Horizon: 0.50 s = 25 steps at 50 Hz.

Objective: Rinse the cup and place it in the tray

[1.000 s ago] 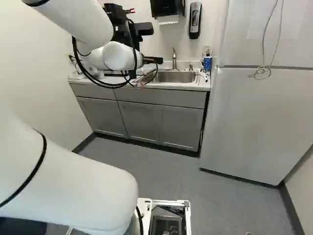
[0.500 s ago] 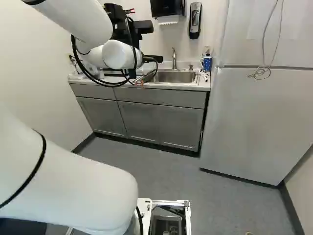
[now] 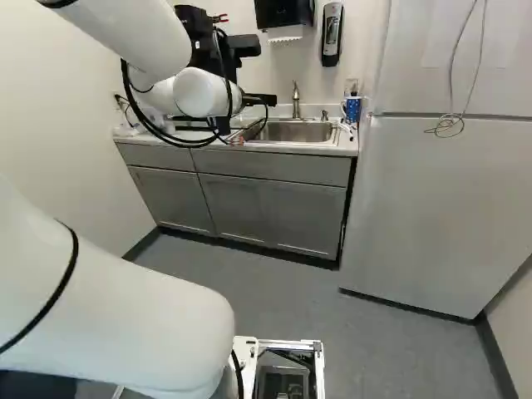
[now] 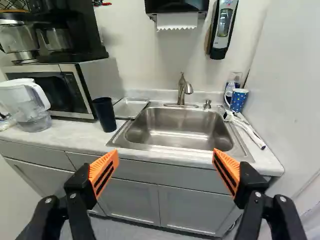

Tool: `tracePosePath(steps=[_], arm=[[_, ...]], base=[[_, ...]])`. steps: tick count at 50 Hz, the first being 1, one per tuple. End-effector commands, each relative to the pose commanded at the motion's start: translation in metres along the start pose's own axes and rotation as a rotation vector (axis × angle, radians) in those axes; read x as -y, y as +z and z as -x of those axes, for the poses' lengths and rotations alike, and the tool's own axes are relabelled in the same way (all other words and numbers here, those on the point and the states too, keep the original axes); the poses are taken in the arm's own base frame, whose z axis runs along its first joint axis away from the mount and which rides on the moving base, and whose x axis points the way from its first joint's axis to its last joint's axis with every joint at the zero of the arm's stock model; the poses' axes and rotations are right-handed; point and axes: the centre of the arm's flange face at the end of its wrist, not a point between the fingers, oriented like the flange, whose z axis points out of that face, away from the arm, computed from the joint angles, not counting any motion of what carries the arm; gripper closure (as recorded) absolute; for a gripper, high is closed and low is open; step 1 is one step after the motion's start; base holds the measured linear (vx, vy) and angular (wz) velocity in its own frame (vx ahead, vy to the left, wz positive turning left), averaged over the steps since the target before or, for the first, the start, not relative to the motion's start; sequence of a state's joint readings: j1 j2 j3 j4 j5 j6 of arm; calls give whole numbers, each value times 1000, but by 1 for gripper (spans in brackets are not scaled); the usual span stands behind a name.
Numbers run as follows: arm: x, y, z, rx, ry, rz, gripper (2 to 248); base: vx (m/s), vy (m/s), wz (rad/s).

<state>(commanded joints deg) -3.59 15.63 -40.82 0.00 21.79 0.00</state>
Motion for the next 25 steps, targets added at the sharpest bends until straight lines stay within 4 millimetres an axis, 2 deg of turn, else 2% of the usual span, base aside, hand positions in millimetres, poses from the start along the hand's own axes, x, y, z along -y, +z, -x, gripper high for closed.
tracePosePath(steps=[25], arm=[[0,0,0,0,0,0,3]], base=[[87,-21,-7]])
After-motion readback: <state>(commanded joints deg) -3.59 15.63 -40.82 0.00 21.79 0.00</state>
